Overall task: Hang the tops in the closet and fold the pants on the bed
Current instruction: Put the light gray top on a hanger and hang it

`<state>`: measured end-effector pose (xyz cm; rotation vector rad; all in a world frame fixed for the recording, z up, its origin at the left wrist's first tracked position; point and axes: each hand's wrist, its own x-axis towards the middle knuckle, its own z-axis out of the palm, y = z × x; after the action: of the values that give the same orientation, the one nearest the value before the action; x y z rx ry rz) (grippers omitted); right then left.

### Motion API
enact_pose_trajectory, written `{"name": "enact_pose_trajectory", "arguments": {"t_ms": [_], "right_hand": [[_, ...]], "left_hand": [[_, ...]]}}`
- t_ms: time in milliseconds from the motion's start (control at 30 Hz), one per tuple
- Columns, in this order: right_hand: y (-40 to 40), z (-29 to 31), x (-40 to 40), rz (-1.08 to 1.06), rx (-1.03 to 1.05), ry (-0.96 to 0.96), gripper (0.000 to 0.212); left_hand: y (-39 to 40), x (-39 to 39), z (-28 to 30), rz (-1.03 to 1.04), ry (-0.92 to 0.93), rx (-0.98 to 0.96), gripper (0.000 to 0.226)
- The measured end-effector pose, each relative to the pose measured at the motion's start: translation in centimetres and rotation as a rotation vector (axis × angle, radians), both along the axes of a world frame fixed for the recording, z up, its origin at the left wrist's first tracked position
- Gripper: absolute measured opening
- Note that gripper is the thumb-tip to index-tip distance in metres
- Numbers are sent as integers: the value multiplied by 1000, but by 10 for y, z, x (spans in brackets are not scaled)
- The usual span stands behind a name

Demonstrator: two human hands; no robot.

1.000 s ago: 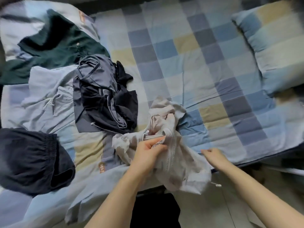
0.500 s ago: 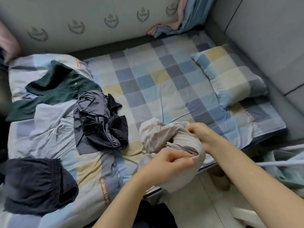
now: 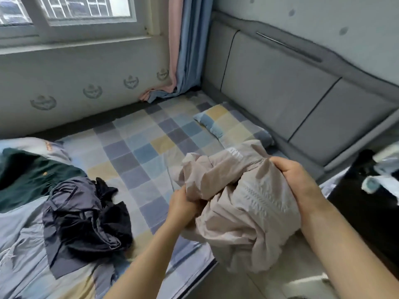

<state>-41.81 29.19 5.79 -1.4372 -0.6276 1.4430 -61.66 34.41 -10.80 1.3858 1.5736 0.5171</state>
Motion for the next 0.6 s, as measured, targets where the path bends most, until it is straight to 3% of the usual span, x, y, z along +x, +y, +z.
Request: {"name": "enact_pose_trajectory", "arguments": {"t_ms": [67, 267, 400, 600], "right_hand": [[-10, 8, 17, -21, 14, 10, 13], [-39, 8, 93, -230, 84, -187, 29], [-58, -12, 112, -291, 34, -619, 27], [-77, -18, 118, -114, -47, -1138, 15]], "left_hand": [[11, 5, 2, 22, -24, 43, 11], [59, -16, 63, 85, -227, 172, 31], [77, 3, 140, -31, -397, 124, 19], [58, 55, 230, -238, -611, 30, 14]]}}
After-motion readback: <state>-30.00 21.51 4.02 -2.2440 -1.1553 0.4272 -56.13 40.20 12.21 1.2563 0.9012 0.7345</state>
